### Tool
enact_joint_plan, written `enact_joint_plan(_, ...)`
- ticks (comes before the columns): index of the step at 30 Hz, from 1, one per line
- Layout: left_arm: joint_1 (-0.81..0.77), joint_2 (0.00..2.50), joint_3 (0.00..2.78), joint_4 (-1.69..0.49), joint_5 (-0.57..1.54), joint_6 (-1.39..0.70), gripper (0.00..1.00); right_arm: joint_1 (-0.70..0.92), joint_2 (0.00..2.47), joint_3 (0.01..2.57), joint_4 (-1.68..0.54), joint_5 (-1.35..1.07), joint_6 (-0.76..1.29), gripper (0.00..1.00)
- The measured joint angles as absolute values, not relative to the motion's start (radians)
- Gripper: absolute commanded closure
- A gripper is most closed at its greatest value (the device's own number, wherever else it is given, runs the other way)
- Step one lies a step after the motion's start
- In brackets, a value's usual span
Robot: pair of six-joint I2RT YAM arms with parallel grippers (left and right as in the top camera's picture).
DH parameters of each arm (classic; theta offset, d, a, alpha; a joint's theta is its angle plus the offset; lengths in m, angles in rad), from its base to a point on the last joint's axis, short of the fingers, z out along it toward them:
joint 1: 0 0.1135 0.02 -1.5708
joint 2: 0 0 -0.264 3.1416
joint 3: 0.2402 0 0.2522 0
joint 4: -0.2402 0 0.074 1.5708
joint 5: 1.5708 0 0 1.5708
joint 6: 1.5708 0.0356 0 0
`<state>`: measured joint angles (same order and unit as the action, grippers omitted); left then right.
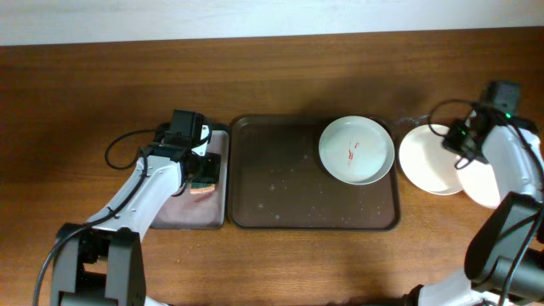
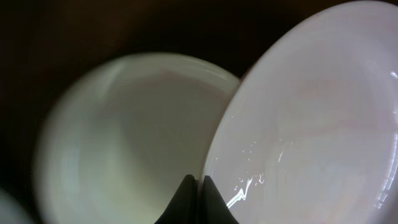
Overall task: Clean dirty plates on tray and stack at the side
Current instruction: 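Release the stacked plate and grasp the last plate with the right gripper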
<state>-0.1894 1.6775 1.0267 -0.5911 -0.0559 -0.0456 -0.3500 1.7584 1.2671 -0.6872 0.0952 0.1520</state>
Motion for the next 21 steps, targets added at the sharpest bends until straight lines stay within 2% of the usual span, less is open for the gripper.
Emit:
enact_joint_plan(4, -0.189, 1.678, 1.027, -0.591, -0.056, -0.046, 0.28, -0.204, 1.755, 1.278, -0.678, 0.084, 0.138, 0.96)
enact_joint_plan(6, -0.189, 1.678, 1.027, -0.591, -0.056, -0.046, 0.27, -0.157, 1.755, 1.278, -0.677, 0.083, 0.134, 0.82)
enact_joint_plan(9, -0.189, 1.678, 1.027, -0.592, -0.056, -0.046, 0.27, -0.141, 1.755, 1.278, -0.683, 0.072, 0.131, 0.76)
enact_joint_plan(12, -0.189, 1.678, 1.027, -0.595, -0.056, -0.046, 0.26, -0.134, 1.755, 1.278, -0.717, -0.038, 0.131, 0.62)
enact_joint_plan(16, -0.189, 1.678, 1.027, -0.595, -0.056, -0.046, 0.26, -0.131, 1.755, 1.265, -0.807, -0.204, 0.132, 0.64)
enact_joint_plan(21, -0.189, 1.678, 1.027, -0.595, -0.056, -0.046, 0.26, -0.131, 1.755, 1.152, -0.827, -0.239, 0.172, 0.67)
